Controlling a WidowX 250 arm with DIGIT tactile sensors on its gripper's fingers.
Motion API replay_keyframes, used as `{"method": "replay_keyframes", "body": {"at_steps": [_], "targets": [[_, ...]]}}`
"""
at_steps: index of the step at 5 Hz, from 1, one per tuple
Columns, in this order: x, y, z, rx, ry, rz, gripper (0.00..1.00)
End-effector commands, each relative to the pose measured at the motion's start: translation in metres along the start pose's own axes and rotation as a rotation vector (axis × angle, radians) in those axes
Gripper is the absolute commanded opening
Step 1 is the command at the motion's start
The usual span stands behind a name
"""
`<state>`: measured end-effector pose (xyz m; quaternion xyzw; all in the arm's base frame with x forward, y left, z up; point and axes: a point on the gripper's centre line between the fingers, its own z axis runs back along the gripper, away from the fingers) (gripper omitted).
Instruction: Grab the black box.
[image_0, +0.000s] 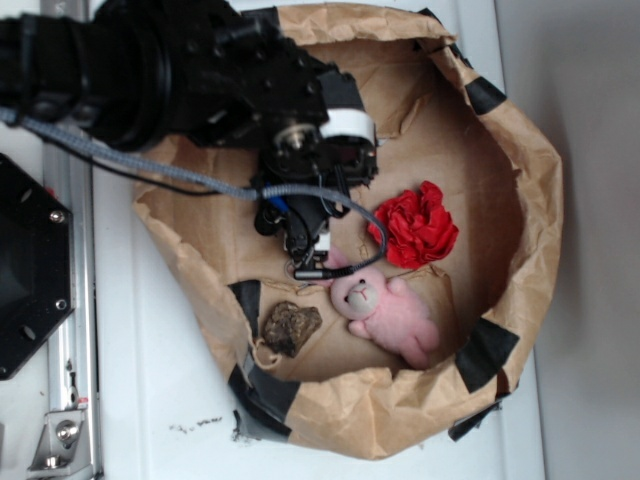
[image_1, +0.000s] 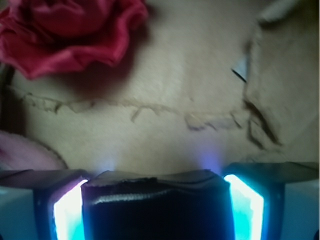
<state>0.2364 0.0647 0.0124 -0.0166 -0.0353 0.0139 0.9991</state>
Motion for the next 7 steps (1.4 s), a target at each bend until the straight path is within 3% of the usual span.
{"method": "replay_keyframes", "body": {"at_steps": [1, 2, 3, 5, 6, 7], "targets": [[0.018, -0.002, 0.074, -0.062, -0.009, 0.032, 0.0], [0.018, -0.009, 0.105, -0.079, 0.0, -0.011, 0.0], [0.016, -0.016, 0.12, -0.038, -0.019, -0.049, 0.0], [0.038, -0.017, 0.131, -0.01, -0.109, -0.014, 0.0], [0.047, -0.023, 0.135, -0.029, -0.117, 0.005, 0.0], [0.044, -0.026, 0.13, -0.005, -0.099, -0.031, 0.0]]}}
